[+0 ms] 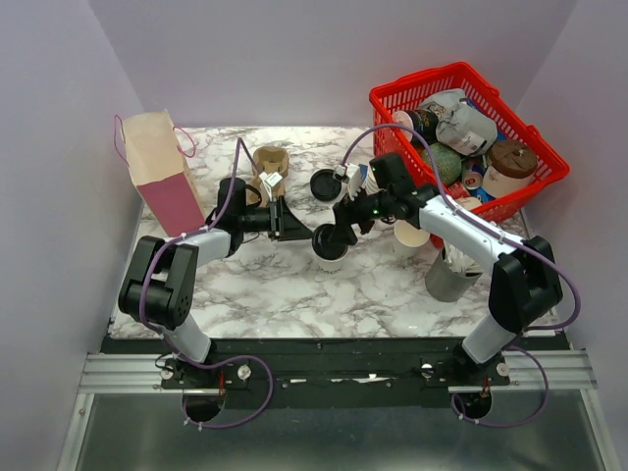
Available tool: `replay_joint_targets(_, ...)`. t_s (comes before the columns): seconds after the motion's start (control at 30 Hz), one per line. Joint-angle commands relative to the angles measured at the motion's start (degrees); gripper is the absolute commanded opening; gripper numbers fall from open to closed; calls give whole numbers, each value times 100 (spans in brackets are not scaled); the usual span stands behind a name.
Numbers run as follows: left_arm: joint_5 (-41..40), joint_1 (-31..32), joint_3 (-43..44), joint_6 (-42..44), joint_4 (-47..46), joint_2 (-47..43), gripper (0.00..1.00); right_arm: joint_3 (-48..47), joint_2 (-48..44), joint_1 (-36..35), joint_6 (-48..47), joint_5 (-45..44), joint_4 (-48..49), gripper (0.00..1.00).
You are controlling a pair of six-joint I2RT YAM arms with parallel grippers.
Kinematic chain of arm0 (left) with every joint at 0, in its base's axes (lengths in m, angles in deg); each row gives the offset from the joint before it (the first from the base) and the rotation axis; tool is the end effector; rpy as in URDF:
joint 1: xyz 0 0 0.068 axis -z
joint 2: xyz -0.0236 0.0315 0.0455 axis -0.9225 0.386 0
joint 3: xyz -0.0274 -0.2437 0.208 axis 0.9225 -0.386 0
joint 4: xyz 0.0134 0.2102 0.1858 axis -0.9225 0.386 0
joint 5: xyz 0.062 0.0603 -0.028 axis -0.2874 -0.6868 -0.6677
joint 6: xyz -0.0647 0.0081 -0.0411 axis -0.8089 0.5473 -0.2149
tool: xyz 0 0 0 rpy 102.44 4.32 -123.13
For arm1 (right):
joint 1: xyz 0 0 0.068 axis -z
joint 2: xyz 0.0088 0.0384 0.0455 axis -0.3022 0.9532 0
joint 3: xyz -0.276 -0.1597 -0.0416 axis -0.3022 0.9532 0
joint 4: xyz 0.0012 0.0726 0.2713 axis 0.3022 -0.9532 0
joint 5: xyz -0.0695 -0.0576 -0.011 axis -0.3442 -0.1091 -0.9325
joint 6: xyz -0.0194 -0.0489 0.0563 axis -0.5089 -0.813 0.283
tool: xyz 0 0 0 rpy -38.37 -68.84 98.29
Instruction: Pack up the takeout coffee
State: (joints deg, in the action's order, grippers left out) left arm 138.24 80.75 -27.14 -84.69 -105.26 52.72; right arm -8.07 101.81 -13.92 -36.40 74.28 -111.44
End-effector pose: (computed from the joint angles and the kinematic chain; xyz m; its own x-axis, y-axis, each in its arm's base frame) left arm 0.3311 -0.1403 0.2243 -0.9164 -0.0930 -0.3892 0.3632 0.2150 -0.9066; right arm 0.3209 0.2418 0.2940 -0.4836 -0.4512 -0.7501 -0.8585 0.4115 0.3060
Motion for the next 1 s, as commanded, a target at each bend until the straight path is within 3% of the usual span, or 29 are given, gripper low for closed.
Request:
replay_joint_targets(0.0, -147, -27, 126, 335, 241, 64, 48, -53, 99, 13, 93, 226, 146, 87)
replay_joint_targets(0.17, -261, -27, 214, 651, 636, 82, 48, -27, 117, 13, 145, 367, 164, 88)
replay_joint_targets(0.97, -279, 149, 363, 757, 611, 416, 48, 17, 82, 13, 137, 130, 120, 88)
